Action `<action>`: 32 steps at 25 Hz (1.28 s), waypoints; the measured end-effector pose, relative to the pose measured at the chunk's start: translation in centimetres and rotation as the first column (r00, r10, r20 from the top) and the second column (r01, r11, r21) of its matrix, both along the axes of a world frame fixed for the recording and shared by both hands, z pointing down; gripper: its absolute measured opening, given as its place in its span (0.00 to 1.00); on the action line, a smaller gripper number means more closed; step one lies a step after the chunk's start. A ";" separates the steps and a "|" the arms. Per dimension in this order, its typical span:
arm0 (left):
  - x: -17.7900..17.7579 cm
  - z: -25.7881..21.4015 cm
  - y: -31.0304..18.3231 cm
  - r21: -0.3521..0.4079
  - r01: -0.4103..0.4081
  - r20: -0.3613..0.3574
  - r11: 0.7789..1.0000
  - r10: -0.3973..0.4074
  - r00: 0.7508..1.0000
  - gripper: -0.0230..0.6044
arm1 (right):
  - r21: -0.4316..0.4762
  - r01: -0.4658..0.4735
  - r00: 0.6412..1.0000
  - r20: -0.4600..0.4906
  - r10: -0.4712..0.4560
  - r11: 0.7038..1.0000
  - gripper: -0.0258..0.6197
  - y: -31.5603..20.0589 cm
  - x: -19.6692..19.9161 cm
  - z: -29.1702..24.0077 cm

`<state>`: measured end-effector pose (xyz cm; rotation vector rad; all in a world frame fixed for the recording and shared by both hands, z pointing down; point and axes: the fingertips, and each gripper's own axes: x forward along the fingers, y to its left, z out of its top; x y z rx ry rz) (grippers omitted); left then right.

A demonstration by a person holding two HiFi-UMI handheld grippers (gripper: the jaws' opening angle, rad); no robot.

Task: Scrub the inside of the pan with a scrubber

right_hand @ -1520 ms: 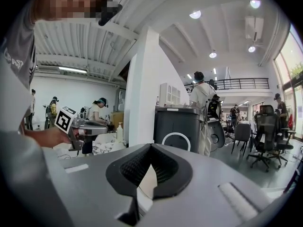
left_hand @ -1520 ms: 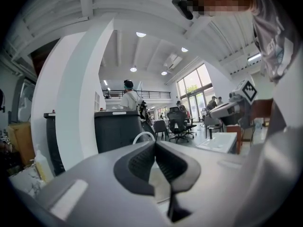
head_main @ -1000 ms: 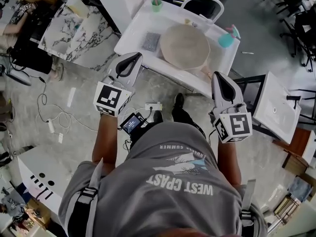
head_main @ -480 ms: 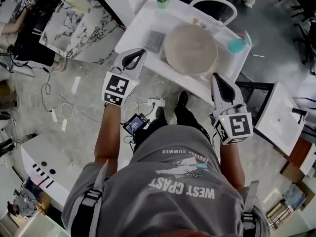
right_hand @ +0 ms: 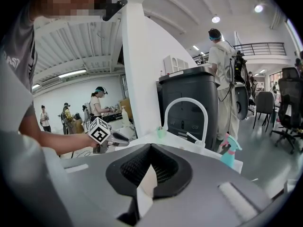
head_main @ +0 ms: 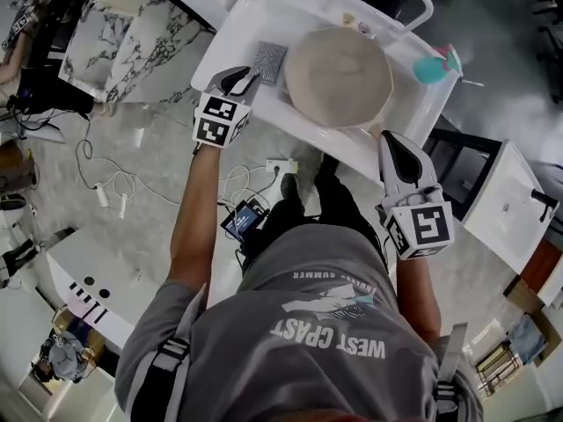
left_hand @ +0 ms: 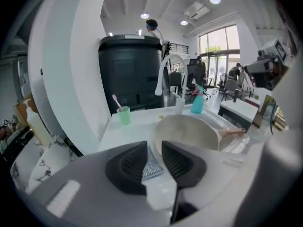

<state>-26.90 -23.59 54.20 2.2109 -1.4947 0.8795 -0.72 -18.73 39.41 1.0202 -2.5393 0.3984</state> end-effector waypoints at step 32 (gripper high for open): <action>-3.8 16.8 -4.7 -0.385 0.112 0.122 0.916 -0.070 0.990 0.08 | -0.138 0.000 1.000 -0.016 -0.003 0.990 0.04 -1.2 1.6 6.8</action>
